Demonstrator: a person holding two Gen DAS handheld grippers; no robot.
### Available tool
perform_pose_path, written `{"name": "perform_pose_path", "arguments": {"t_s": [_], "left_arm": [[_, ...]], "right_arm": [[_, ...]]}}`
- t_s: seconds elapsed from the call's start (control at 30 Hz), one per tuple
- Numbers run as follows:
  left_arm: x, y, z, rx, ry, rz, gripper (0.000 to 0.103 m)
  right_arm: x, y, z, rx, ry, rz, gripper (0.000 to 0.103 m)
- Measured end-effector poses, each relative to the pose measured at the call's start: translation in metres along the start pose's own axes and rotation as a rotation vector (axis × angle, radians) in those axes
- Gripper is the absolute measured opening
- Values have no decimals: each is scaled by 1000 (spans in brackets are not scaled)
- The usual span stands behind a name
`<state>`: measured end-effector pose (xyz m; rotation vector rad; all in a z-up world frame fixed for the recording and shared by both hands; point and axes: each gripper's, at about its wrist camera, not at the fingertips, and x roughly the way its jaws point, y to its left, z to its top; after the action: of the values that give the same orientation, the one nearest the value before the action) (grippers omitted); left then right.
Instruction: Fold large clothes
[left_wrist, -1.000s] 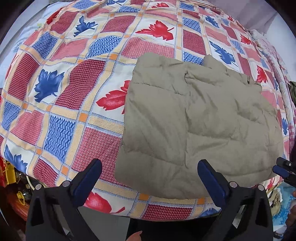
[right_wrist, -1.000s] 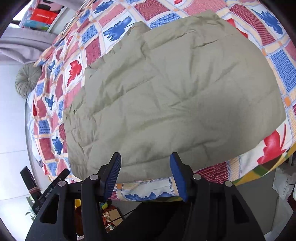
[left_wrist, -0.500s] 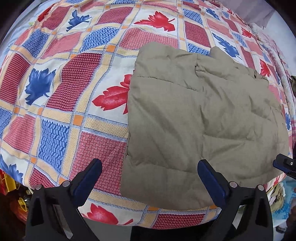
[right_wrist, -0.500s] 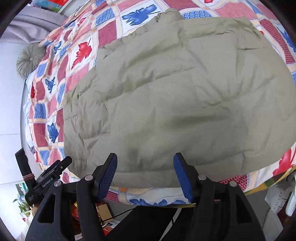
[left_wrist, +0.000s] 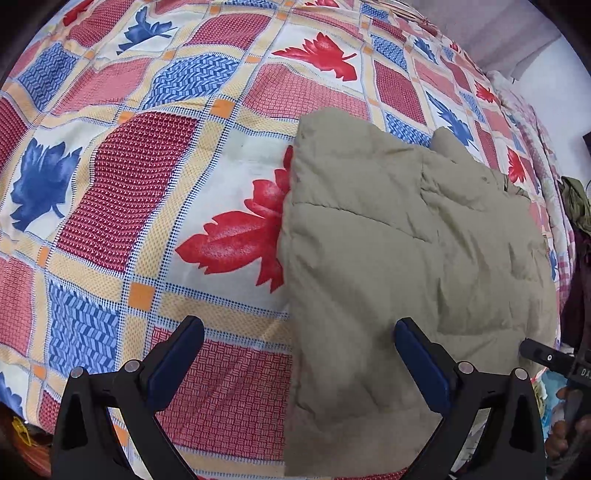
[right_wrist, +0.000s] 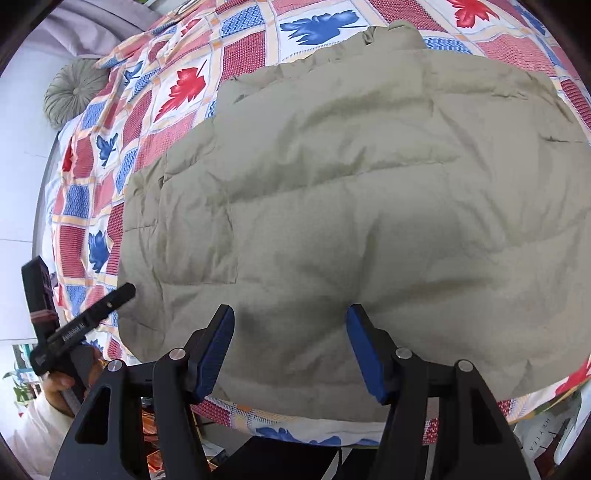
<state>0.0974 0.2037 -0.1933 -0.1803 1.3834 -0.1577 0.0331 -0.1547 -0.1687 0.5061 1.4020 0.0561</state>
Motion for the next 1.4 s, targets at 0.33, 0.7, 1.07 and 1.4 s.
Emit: {"name": "perform_pose_path", "arguments": {"t_s": [0.33,0.7,1.07,1.4], "left_arm": [[63,5,18,-1,251,-484,103],[94,-39,45,56,295,-578,65],[62,-51,49,72,279,-618,28],[-35,-137,59,212,228,-639,28]], "right_arm": [[12,-8,1,10,22,8,67],[18,-8,1,6,28,-7,67],[-22,-15,24,-41,-191,-109,21],[13,-31,82,-119,-269,-87,20]]}}
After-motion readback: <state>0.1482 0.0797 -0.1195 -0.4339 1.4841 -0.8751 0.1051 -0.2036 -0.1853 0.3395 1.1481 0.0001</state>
